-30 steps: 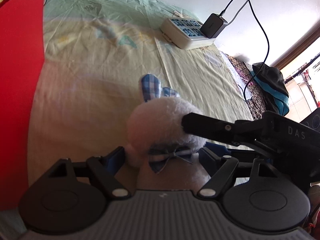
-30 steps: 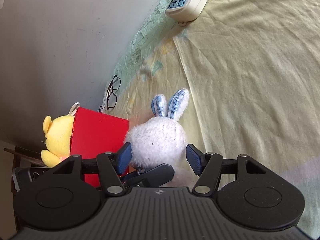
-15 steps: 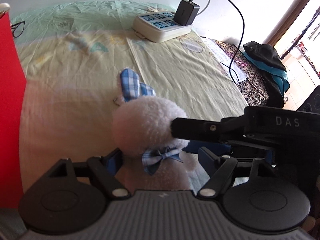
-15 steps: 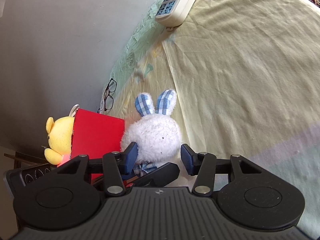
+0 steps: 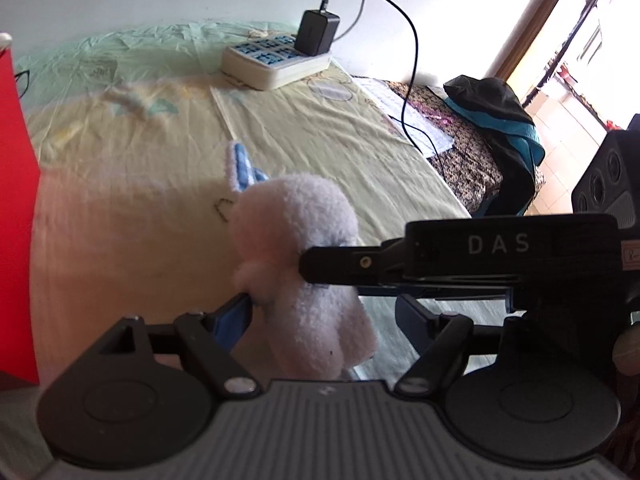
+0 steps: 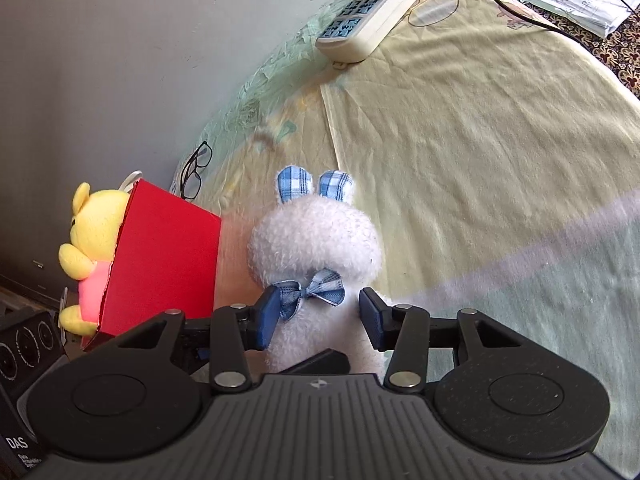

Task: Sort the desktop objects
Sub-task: 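Lift the white rabbit with both grippers and carry it over the box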

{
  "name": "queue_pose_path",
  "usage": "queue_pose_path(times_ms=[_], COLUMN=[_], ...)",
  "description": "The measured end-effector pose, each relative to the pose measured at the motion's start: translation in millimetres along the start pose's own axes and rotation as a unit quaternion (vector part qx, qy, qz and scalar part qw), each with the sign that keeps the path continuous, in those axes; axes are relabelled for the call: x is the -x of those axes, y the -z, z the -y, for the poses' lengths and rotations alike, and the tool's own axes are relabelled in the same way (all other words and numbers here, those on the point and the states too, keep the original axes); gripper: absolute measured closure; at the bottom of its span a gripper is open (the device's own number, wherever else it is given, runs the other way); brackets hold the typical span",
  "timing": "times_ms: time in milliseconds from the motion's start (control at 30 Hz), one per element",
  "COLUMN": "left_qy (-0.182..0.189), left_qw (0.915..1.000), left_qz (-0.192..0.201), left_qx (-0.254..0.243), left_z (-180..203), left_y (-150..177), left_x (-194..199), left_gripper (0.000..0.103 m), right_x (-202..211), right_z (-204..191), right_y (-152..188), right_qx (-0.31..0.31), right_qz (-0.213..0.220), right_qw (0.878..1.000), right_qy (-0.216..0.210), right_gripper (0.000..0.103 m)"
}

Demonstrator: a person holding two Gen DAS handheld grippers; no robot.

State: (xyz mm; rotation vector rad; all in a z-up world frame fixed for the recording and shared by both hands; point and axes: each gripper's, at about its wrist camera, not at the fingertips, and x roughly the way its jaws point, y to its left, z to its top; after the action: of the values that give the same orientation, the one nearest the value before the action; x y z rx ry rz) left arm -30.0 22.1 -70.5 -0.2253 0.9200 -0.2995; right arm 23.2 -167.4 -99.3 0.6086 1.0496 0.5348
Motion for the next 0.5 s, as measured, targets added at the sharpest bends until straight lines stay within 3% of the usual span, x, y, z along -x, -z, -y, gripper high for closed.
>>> queue_pose_path(times_ms=[100,267,300,500], left_qy=[-0.004,-0.005,-0.002,0.004], left_qw=[0.9995,0.9993,0.9989,0.9997], left_qz=[0.017,-0.005,-0.012,0.017], left_qx=[0.024,0.038,0.046,0.019], left_z=[-11.2,-22.5,-25.6,-16.5], left_y=[-4.0,-5.6,-3.9,4.4], left_x=[2.6,-24.2,-29.0,-8.8], left_gripper=[0.017,0.018,0.022,0.029], right_x=[-6.2,-20.6,-23.8,-11.3], right_z=[-6.4,-7.6,-7.9,-21.1], right_y=[-1.8,-2.5,-1.3,6.6], right_qx=[0.017,0.005,0.003,0.047], right_qz=[0.003,-0.006,-0.013,-0.014], right_qw=[1.000,1.000,1.000,0.999], right_qy=[0.007,0.007,0.007,0.022], right_gripper=[0.052,0.046,0.046,0.061])
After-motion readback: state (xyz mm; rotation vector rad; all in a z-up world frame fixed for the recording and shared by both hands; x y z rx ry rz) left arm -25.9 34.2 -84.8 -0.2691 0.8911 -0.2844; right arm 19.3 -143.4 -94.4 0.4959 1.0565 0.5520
